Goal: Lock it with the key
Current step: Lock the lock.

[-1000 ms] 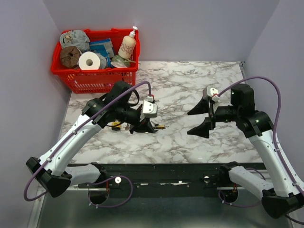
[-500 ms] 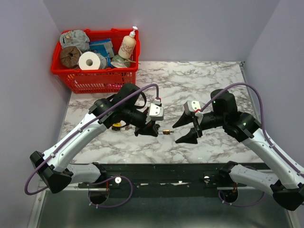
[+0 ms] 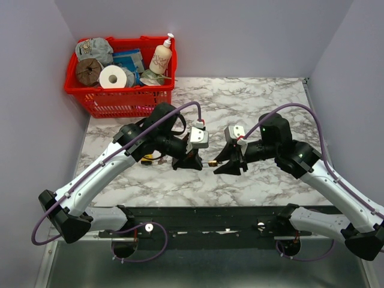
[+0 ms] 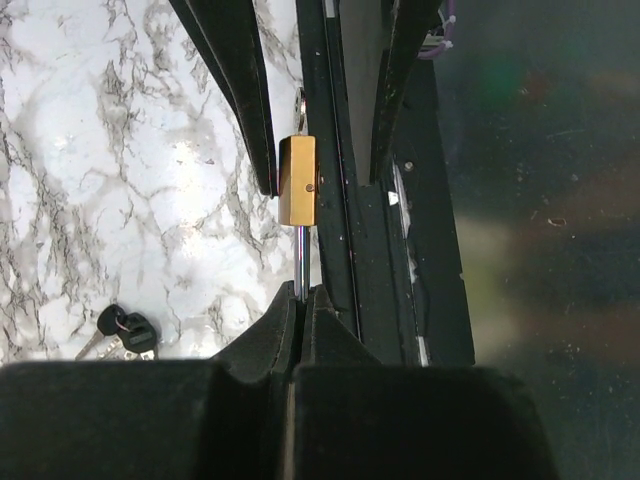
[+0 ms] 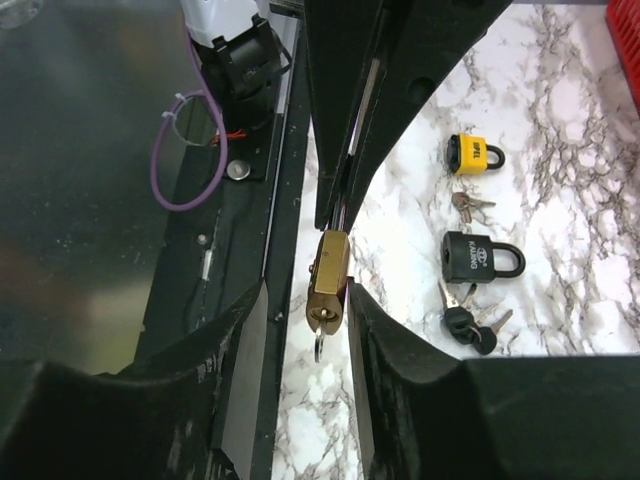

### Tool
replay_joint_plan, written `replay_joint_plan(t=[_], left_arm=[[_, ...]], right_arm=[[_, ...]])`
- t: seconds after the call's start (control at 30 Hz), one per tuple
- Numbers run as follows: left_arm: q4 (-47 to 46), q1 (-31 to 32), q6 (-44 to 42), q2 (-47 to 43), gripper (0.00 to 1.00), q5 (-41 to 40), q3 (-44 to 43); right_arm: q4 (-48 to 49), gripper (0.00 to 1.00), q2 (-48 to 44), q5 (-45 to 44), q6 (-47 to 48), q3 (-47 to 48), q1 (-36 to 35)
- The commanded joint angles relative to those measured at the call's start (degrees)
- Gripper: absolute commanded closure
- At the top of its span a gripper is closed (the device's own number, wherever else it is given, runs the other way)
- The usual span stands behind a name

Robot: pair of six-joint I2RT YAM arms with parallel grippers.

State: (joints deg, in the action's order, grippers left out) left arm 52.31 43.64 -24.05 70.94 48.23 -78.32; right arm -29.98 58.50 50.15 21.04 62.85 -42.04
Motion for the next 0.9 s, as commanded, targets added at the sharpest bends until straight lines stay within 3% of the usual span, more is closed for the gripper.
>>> replay_joint_plan(t=[0.0,0.27,0.47,0.87], left_arm=[[-3.44,0.31,2.07,-0.27,1.00,-0.15,-1.13],[-6.00,0.22,4.45,-0.27,1.00,-0.68,-0.69],[-6.87,0.48,5.85,-0.18,1.00,1.34,-1.04],[-15.30,3.03,13.06,1.22,1.00,1.17,-1.92]], right_arm=[[2.55,0.58,0.12,-1.11,-0.64,-0.45,-0.58],[3.43,0.78,0.56,-1.37,-1.70,-1.06,-0.94],[3.87,0.99,1.09,-1.46,-1.79,-1.24,-1.02],[6.94,0.99,2.76,-0.41,-4.69,-2.12,-3.83]])
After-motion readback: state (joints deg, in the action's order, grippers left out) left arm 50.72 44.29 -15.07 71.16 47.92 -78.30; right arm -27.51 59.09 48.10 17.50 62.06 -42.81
